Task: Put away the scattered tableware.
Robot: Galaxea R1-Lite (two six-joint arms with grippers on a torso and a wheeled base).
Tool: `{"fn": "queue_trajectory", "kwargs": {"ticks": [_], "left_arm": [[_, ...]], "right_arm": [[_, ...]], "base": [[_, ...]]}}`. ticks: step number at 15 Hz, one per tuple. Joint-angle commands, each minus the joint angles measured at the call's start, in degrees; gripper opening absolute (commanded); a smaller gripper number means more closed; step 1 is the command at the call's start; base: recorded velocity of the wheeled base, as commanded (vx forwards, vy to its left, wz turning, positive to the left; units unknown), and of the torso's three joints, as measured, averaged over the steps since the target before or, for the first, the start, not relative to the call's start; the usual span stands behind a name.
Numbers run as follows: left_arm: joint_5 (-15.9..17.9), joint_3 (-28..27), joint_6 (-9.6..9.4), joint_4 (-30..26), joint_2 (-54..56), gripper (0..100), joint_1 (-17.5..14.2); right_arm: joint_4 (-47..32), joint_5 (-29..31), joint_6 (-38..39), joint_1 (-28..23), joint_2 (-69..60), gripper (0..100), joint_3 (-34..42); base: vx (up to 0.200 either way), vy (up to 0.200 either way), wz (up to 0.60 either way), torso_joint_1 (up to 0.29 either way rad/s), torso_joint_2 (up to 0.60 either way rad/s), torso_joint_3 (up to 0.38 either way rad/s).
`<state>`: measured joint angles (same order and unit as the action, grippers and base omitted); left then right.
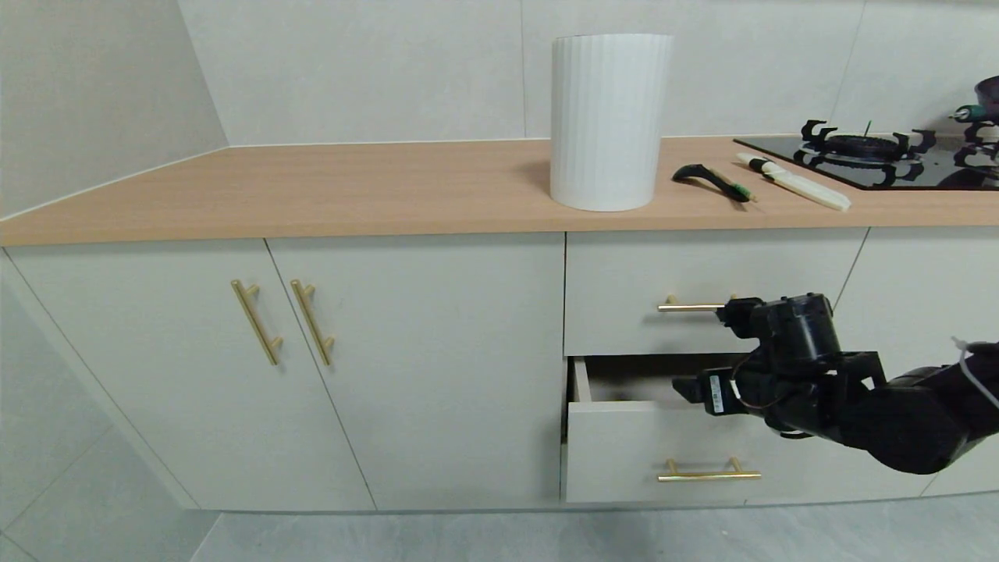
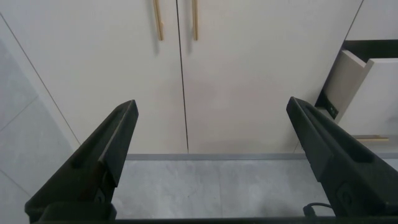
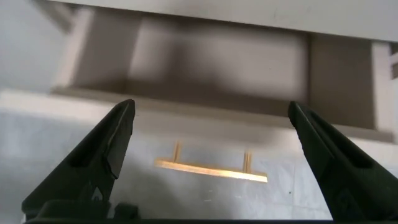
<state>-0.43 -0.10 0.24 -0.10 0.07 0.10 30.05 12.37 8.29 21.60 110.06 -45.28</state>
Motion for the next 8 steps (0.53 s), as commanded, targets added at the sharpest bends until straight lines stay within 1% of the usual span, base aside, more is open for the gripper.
{"fn": "queue_trajectory", "kwargs": {"ticks": [1,3,7,8], "left_arm": [[0.0,0.0,0.02,0.0,-0.1,100,0.0],[0.0,0.0,0.02,0.0,-0.1,100,0.0],[0.0,0.0,0.02,0.0,-0.1,100,0.0],[0.0,0.0,0.02,0.0,-0.1,100,0.0]], "right_arm": [[0.3,0.1,0.7,-0.2,5.3,100,-1.0],[0.3,0.0,0.6,-1.0,6.4,100,-1.1],[-0.5,-0.1,0.5,-1.0,6.0,100,-1.0],[-1.7,-0.2,0.5,-1.1,5.5,100,-1.0]], "base": [[0.0,0.0,0.0,0.0,0.0,0.0],[0.0,0.0,0.0,0.0,0.0,0.0],[0.0,0.0,0.0,0.0,0.0,0.0],[0.0,0.0,0.0,0.0,0.0,0.0]]}}
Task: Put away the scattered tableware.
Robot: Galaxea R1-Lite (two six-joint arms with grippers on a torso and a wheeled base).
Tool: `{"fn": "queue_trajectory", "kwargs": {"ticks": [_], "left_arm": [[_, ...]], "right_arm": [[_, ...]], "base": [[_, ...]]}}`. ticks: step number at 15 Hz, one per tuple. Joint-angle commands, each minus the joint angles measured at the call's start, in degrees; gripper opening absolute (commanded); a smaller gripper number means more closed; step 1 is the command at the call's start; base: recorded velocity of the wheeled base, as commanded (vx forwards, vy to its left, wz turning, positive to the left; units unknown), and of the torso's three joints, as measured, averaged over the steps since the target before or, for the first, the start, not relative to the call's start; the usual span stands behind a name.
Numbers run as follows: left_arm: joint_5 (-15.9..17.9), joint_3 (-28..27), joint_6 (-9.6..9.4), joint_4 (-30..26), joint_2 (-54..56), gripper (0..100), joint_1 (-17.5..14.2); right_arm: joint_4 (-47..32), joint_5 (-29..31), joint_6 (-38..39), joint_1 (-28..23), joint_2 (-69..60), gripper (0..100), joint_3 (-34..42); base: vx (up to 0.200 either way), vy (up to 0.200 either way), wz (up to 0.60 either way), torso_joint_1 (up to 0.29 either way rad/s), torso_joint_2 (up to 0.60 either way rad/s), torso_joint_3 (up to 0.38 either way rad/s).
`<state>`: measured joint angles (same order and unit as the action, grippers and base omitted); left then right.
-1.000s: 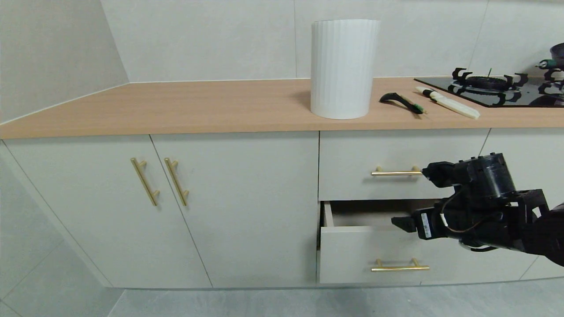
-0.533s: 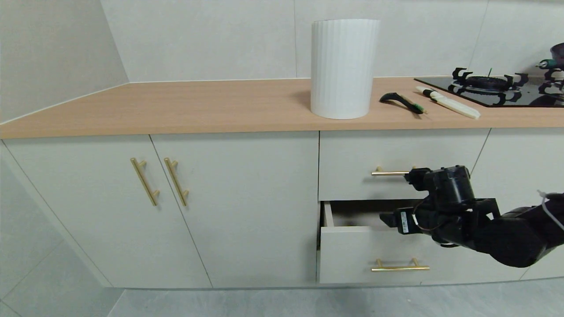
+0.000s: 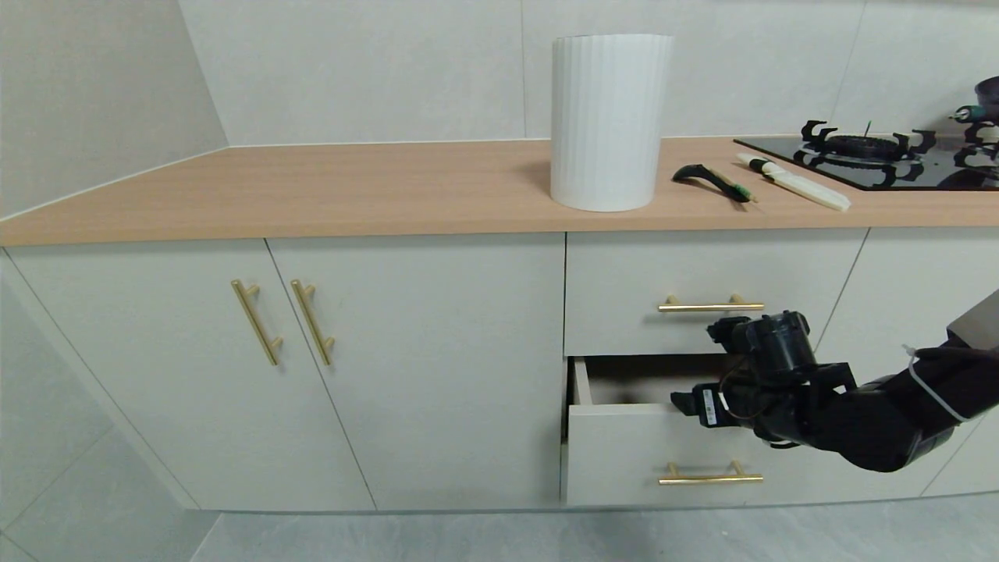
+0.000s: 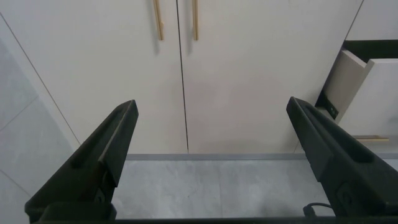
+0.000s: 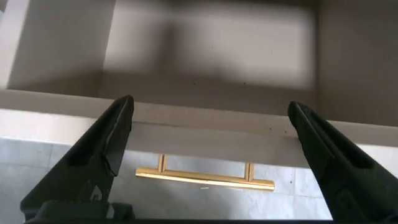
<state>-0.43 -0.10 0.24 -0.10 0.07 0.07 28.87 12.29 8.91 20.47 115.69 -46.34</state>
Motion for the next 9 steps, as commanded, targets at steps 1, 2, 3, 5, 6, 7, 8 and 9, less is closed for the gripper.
{"fn": "queue_trajectory", "kwargs": {"ticks": [1,2,3,5,6,7,8,9], "left_arm": [[0.0,0.0,0.02,0.0,-0.1,100,0.0],[0.0,0.0,0.02,0.0,-0.1,100,0.0],[0.0,0.0,0.02,0.0,-0.1,100,0.0],[0.0,0.0,0.02,0.0,-0.1,100,0.0],[0.0,0.0,0.02,0.0,-0.1,100,0.0],[0.0,0.0,0.02,0.0,-0.1,100,0.0],[0.0,0.0,0.02,0.0,-0.1,100,0.0],[0.0,0.0,0.02,0.0,-0.1,100,0.0]], "right_arm": [[-1.8,-0.2,-0.1,0.1,-0.5,100,-0.1],[-2.6,-0.3,-0.1,0.1,-0.7,100,-0.1],[-2.9,-0.3,-0.2,0.1,-0.8,100,-0.1],[-5.0,-0.5,-0.3,0.1,-2.0,100,-0.1],[-7.1,-0.6,-0.3,0.2,-2.9,100,-0.2],[-9.6,-1.2,-0.4,0.3,-4.4,100,-0.3],[-10.6,-1.7,-0.4,0.3,-4.9,100,-0.4],[-13.6,-2.8,-0.4,0.5,-6.4,100,-0.9]], "base": [[0.0,0.0,0.0,0.0,0.0,0.0],[0.0,0.0,0.0,0.0,0.0,0.0],[0.0,0.0,0.0,0.0,0.0,0.0],[0.0,0.0,0.0,0.0,0.0,0.0],[0.0,0.0,0.0,0.0,0.0,0.0],[0.0,0.0,0.0,0.0,0.0,0.0],[0.0,0.0,0.0,0.0,0.0,0.0],[0.0,0.0,0.0,0.0,0.0,0.0]]}}
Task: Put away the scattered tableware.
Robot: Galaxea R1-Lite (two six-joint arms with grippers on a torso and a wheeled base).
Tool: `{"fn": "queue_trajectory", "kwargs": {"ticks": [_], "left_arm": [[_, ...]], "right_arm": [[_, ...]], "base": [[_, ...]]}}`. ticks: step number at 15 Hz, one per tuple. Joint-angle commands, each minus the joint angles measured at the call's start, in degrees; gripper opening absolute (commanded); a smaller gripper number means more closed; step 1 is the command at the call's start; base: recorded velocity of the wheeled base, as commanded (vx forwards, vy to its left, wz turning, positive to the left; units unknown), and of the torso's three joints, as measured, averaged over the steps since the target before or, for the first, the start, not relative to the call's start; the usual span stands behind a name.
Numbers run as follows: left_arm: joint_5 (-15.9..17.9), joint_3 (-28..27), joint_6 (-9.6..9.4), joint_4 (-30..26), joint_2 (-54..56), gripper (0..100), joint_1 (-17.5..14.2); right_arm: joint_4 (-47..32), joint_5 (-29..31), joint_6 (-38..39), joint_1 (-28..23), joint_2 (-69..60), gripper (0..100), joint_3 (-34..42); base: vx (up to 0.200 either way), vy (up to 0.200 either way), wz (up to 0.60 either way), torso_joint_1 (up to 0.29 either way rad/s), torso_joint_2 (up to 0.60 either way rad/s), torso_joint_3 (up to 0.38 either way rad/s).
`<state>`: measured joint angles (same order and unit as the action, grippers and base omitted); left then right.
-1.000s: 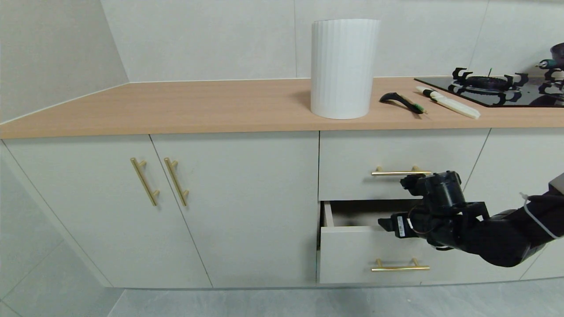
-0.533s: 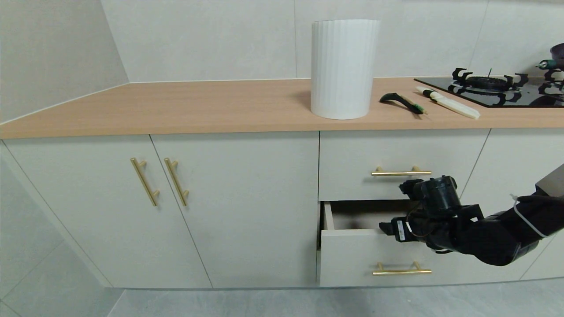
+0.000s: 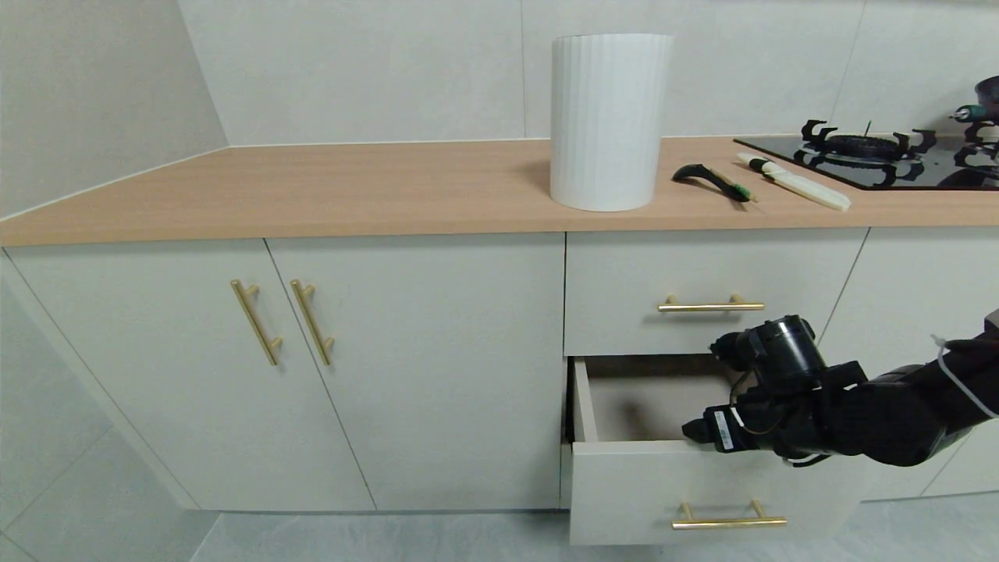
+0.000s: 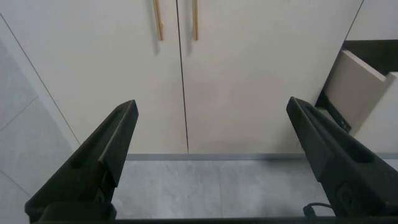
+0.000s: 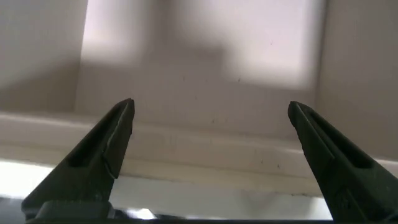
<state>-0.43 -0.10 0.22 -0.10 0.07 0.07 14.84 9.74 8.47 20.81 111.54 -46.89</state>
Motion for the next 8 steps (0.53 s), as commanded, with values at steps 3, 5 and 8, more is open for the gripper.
{"fn": "queue_trajectory", "kwargs": {"ticks": [3,5,8], "left_arm": [[0.0,0.0,0.04,0.0,-0.1,100,0.0],[0.0,0.0,0.04,0.0,-0.1,100,0.0],[0.0,0.0,0.04,0.0,-0.1,100,0.0]], "right_arm": [[-7.3,-1.1,-0.1,1.2,-4.6,100,-1.3],[-10.4,-1.2,-0.2,2.0,-4.8,100,-1.6],[-15.3,-1.2,-2.1,2.7,-5.0,100,-1.6]], "base": [[0.0,0.0,0.0,0.0,0.0,0.0],[0.0,0.0,0.0,0.0,0.0,0.0],[0.0,0.0,0.0,0.0,0.0,0.0]]}}
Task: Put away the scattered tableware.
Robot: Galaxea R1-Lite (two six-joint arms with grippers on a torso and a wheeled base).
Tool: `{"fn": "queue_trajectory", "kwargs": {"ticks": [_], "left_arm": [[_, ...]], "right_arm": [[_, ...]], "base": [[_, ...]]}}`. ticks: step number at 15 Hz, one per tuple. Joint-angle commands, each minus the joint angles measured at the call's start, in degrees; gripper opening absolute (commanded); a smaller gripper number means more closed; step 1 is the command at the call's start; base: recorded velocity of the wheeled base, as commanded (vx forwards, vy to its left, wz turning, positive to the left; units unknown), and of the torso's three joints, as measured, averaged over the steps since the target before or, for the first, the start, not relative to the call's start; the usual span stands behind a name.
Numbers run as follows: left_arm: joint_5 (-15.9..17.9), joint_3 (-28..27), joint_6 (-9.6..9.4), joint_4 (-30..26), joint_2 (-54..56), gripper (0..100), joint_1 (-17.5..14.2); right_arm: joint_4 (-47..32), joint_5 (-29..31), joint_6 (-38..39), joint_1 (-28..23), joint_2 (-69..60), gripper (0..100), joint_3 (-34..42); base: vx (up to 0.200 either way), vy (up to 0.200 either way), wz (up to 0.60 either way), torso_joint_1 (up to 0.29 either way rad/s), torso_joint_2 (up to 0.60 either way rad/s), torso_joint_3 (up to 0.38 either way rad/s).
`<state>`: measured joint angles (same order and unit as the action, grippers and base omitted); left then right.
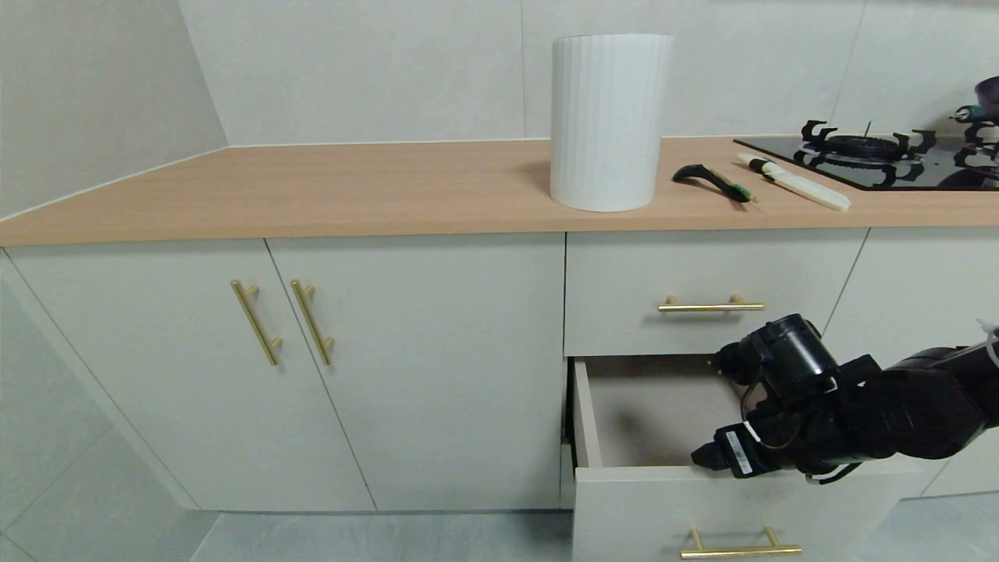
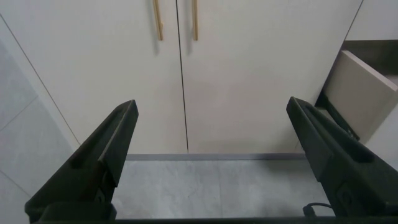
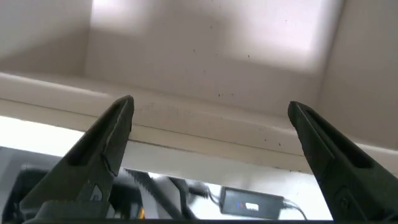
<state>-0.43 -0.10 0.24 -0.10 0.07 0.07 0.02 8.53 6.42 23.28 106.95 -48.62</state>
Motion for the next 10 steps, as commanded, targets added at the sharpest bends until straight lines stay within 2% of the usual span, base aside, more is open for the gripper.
{"fn": "queue_trajectory", "kwargs": {"ticks": [1,2,10], "left_arm": [[0.0,0.0,0.02,0.0,-0.1,100,0.0],[0.0,0.0,0.02,0.0,-0.1,100,0.0],[0.0,0.0,0.02,0.0,-0.1,100,0.0]], "right_arm": [[-1.7,0.0,-1.0,0.3,-0.7,100,0.2],[-1.7,0.0,-1.0,0.3,-0.7,100,0.2],[-19.3,0.1,-7.7,4.1,-5.2,100,0.5]], "base": [[0.0,0.0,0.0,0.0,0.0,0.0],[0.0,0.0,0.0,0.0,0.0,0.0],[0.0,0.0,0.0,0.0,0.0,0.0]]}}
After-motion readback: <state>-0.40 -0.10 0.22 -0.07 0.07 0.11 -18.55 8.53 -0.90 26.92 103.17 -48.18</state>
